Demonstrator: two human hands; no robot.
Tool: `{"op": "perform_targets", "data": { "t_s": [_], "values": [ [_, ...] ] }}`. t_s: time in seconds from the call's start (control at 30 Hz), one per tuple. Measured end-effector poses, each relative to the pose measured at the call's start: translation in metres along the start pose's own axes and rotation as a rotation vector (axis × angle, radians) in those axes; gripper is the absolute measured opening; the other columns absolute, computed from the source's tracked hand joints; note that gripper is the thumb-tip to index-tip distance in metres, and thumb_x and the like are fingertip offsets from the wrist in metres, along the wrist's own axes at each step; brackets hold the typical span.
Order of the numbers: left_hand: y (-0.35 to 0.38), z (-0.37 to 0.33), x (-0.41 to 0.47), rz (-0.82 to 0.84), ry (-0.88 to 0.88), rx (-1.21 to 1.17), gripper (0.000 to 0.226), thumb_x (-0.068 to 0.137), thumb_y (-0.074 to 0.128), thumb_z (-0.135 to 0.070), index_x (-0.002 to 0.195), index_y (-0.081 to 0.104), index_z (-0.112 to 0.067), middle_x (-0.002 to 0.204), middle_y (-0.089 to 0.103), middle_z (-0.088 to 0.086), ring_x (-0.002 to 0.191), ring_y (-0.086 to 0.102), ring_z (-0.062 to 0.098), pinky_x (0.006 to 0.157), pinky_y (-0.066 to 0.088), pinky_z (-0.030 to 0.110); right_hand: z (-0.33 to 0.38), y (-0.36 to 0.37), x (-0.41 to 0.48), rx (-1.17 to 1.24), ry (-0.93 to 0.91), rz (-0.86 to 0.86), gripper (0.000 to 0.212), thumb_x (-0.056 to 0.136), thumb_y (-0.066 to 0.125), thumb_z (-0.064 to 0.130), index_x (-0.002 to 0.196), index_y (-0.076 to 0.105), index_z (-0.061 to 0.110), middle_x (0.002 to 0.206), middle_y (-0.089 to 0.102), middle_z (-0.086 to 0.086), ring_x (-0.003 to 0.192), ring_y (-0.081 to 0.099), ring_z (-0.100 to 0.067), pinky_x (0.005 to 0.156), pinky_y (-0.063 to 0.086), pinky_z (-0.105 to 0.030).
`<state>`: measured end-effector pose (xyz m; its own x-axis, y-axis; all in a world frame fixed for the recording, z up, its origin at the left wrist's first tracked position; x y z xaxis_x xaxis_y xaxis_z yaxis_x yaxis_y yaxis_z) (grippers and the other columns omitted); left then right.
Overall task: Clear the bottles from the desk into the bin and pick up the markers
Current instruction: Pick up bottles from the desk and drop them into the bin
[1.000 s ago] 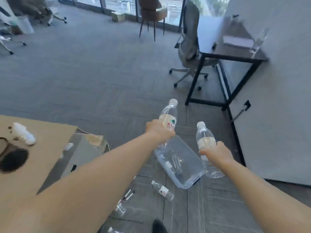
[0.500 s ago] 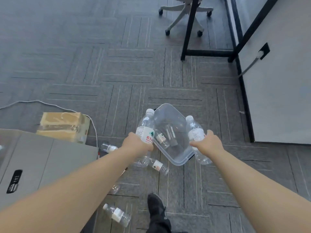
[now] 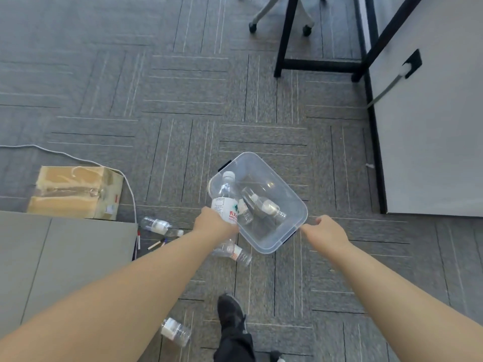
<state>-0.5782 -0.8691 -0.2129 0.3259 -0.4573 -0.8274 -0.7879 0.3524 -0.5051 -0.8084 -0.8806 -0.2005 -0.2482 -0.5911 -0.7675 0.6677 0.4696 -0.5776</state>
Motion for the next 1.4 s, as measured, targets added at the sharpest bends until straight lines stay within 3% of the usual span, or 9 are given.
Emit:
{"op": "perform_targets", "data": {
  "t_s": [0.07, 0.23, 0.33, 0.6, 0.8, 0.9, 1.0, 1.13, 1.4],
  "values": [
    [0.000, -0.016, 0.000, -0.046, 0.075, -0.031, 0.075, 0.075, 0.078, -0.031, 0.133, 0.038, -0.004, 0.124, 0.056, 0.012, 0.110, 0.059, 0.028, 0.074, 0.046, 0.031, -0.002, -0.005, 0.001, 0.000, 0.012, -0.007, 0.041, 0.090, 0.054, 0.026, 0.125, 0.049, 0.005, 0.100, 0.058, -0.012, 0.082, 0.052, -0.025, 0.058, 0.040, -0.030],
    [-0.017, -0.039, -0.015, -0.119, 0.258, -0.022, 0.084, 0.080, 0.076, -0.031, 0.144, 0.027, -0.008, 0.136, 0.046, 0.011, 0.115, 0.053, 0.027, 0.076, 0.041, 0.031, 0.008, -0.011, -0.012, -0.003, 0.008, -0.028, 0.042, 0.090, 0.054, 0.028, 0.125, 0.048, 0.005, 0.108, 0.060, -0.013, 0.092, 0.057, -0.029, 0.065, 0.039, -0.030],
    [-0.042, -0.029, -0.030, -0.174, 0.269, 0.017, 0.091, 0.082, 0.073, -0.035, 0.151, 0.017, -0.011, 0.145, 0.036, 0.013, 0.127, 0.045, 0.029, 0.084, 0.043, 0.034, 0.028, -0.009, -0.033, -0.058, -0.054, -0.013, 0.041, 0.090, 0.052, 0.022, 0.126, 0.050, 0.002, 0.103, 0.060, -0.015, 0.092, 0.059, -0.030, 0.072, 0.040, -0.031],
    [-0.187, 0.056, -0.097, -0.417, 0.230, -0.074, 0.092, 0.082, 0.073, -0.034, 0.151, 0.015, -0.013, 0.145, 0.035, 0.014, 0.127, 0.046, 0.032, 0.094, 0.047, 0.041, 0.155, 0.023, -0.136, -0.184, -0.343, -0.009, 0.032, 0.090, 0.049, 0.019, 0.116, 0.053, 0.000, 0.079, 0.054, -0.005, 0.071, 0.049, -0.022, 0.055, 0.034, -0.028],
    [-0.328, 0.184, -0.199, -0.716, 0.190, -0.236, 0.092, 0.078, 0.072, -0.034, 0.151, 0.019, -0.013, 0.142, 0.042, 0.013, 0.128, 0.046, 0.031, 0.097, 0.044, 0.040, 0.272, 0.090, -0.292, -0.266, -0.656, -0.003, 0.043, 0.091, 0.048, 0.021, 0.128, 0.045, -0.001, 0.081, 0.052, -0.004, 0.059, 0.046, -0.014, 0.046, 0.032, -0.024],
    [-0.389, 0.265, -0.255, -0.856, 0.164, -0.349, 0.091, 0.075, 0.073, -0.033, 0.149, 0.023, -0.013, 0.139, 0.046, 0.013, 0.127, 0.046, 0.032, 0.099, 0.046, 0.041, 0.324, 0.139, -0.385, -0.320, -0.863, 0.014, 0.039, 0.091, 0.049, 0.021, 0.125, 0.047, 0.004, 0.104, 0.056, -0.009, 0.080, 0.054, -0.022, 0.052, 0.034, -0.023],
    [-0.431, 0.351, -0.311, -1.008, 0.117, -0.439, 0.086, 0.071, 0.077, -0.030, 0.143, 0.034, -0.011, 0.137, 0.049, 0.015, 0.126, 0.049, 0.033, 0.097, 0.044, 0.036, 0.359, 0.199, -0.481, -0.426, -1.102, 0.029, 0.024, 0.092, 0.047, 0.021, 0.114, 0.048, 0.012, 0.104, 0.054, -0.011, 0.082, 0.053, -0.023, 0.057, 0.041, -0.027],
    [-0.451, 0.472, -0.359, -1.129, -0.023, -0.528, 0.079, 0.076, 0.075, -0.031, 0.140, 0.035, -0.008, 0.137, 0.049, 0.015, 0.125, 0.049, 0.033, 0.095, 0.043, 0.036, 0.370, 0.293, -0.588, -0.482, -1.249, 0.134, 0.048, 0.093, 0.051, 0.027, 0.134, 0.043, 0.004, 0.130, 0.052, -0.013, 0.103, 0.055, -0.028, 0.074, 0.040, -0.028],
    [-0.415, 0.659, -0.367, -1.075, -0.292, -0.719, 0.077, 0.074, 0.075, -0.029, 0.140, 0.037, -0.013, 0.136, 0.050, 0.012, 0.119, 0.054, 0.032, 0.093, 0.050, 0.038, 0.327, 0.449, -0.668, -0.676, -1.299, 0.315, 0.043, 0.091, 0.053, 0.022, 0.130, 0.048, 0.005, 0.122, 0.057, -0.015, 0.110, 0.055, -0.030, 0.077, 0.038, -0.025]
  ]
}}
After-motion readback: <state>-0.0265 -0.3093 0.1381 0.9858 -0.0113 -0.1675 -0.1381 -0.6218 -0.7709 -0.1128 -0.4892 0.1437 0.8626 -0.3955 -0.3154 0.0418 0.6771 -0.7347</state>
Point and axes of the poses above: each hand's wrist, its own x-axis towards the middle knuckle, its own y-axis out of the palm, z = x × y, the point moved 2 cm from there along x, towards the middle knuckle
